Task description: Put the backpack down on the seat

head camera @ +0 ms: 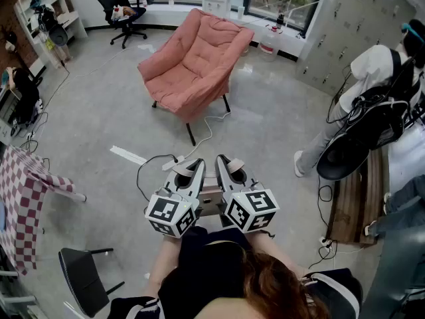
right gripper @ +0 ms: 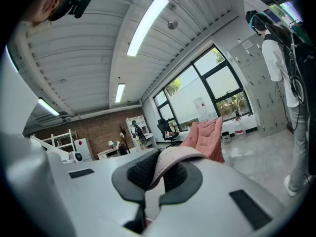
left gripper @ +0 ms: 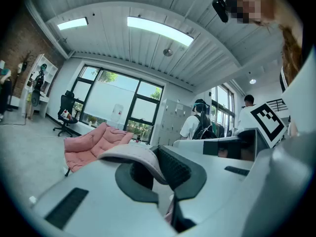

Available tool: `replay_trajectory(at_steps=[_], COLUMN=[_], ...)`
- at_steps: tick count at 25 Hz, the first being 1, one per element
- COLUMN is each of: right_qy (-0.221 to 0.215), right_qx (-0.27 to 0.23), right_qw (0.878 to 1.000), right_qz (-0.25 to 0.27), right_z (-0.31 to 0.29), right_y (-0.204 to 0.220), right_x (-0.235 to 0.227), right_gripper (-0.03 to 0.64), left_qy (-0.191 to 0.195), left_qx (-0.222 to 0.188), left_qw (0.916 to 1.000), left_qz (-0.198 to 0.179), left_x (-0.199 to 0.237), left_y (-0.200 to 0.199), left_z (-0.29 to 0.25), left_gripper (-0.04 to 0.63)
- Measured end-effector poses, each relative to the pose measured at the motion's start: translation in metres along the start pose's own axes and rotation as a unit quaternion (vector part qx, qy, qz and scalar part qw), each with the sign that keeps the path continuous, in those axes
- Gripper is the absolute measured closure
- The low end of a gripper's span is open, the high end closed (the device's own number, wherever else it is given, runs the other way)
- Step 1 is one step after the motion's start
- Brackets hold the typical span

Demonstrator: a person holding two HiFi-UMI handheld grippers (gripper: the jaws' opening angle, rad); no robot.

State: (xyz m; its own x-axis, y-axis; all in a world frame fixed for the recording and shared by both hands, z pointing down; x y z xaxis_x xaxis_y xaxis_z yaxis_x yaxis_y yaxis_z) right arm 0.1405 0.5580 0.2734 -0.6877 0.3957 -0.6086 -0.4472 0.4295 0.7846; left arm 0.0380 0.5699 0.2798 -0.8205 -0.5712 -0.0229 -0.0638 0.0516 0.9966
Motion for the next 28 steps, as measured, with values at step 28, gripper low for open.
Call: replay_trajectory(at_steps=[28], right_qy=[-0.008], right_qx=[-0.03], right_qw=[1.0], right_qz=[0.0], right_z=[-0.011], right_y=[0.049], right_x=[0.056], right_gripper=[0.584], left_qy=[0.024], left_qx=[-0.013], left_qw=[0.9996], left_qz=[0.003], left_x=[0.037], left_y=[0.01], left_z=[0.065], left_gripper=[0.575])
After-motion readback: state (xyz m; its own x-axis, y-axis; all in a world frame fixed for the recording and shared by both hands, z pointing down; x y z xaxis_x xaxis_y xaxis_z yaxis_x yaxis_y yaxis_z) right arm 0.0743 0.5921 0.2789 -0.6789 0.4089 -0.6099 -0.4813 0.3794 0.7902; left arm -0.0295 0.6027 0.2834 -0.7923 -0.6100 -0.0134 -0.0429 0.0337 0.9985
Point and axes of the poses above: the fingertips, and each gripper's own axes: z backward along the fingers, x to its left, y out of its underside, the point moved 5 cm from there along z, backward along the fingers, and after that the axes turned 15 degrees about -z, right-handed, at the moved point
